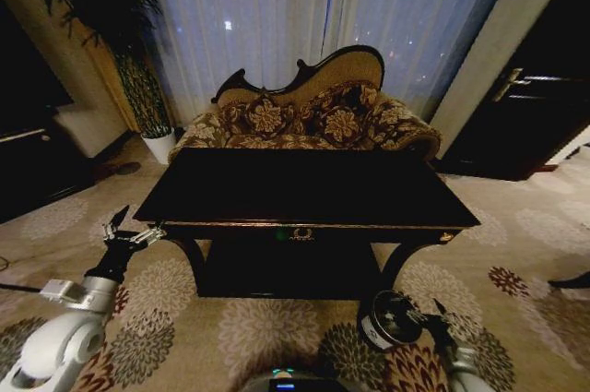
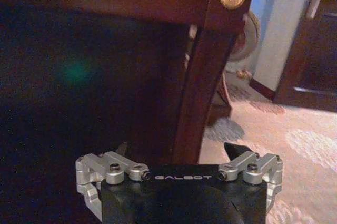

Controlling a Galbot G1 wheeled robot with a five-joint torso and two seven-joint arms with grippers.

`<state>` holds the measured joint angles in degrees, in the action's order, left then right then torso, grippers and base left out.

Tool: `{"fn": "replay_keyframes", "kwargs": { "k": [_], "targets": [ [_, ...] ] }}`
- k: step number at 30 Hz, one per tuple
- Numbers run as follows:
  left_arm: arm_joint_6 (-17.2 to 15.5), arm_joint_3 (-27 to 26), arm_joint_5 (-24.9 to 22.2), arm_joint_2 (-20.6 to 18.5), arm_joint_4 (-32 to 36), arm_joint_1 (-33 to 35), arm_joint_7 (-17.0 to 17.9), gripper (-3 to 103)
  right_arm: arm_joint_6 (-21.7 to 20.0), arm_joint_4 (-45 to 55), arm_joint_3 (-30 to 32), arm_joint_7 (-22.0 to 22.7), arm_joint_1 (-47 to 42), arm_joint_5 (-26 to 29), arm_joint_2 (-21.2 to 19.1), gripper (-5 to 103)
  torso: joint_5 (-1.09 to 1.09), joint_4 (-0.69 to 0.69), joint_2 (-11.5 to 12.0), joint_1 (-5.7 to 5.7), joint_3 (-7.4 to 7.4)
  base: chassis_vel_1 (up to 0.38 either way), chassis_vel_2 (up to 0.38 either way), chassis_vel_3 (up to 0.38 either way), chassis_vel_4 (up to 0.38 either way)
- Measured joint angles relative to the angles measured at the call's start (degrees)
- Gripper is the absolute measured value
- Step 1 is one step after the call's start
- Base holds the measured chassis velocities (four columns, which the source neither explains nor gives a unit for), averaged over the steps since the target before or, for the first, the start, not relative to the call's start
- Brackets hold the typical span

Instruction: Move to the front of the table and place the trash on the table into the trash bin.

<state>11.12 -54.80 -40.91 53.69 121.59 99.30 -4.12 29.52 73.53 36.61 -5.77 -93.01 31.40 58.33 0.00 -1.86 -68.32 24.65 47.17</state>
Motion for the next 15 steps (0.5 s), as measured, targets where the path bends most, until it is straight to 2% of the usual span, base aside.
{"fn": "replay_keyframes", "kwargs": {
  "k": [3,8,15],
  "targets": [
    [0.0,0.0,0.0,0.0,0.0,0.0,0.0,100,1.4,1.9,2.4,-1.7,-3.1,0.5,0.4,100,-0.02,0.01,0.0,0.00,0.00,0.000,0.000,0.000,0.000],
    [0.0,0.0,0.0,0.0,0.0,0.0,0.0,100,5.8,4.4,9.1,-7.6,-9.9,3.5,1.2,100,0.00,-0.01,0.0,0.00,0.00,0.000,0.000,0.000,0.000],
    [0.0,0.0,0.0,0.0,0.0,0.0,0.0,100,6.4,9.5,14.7,-9.6,-14.1,8.5,1.8,100,0.01,0.01,0.0,0.00,0.00,0.000,0.000,0.000,0.000]
  ]
}}
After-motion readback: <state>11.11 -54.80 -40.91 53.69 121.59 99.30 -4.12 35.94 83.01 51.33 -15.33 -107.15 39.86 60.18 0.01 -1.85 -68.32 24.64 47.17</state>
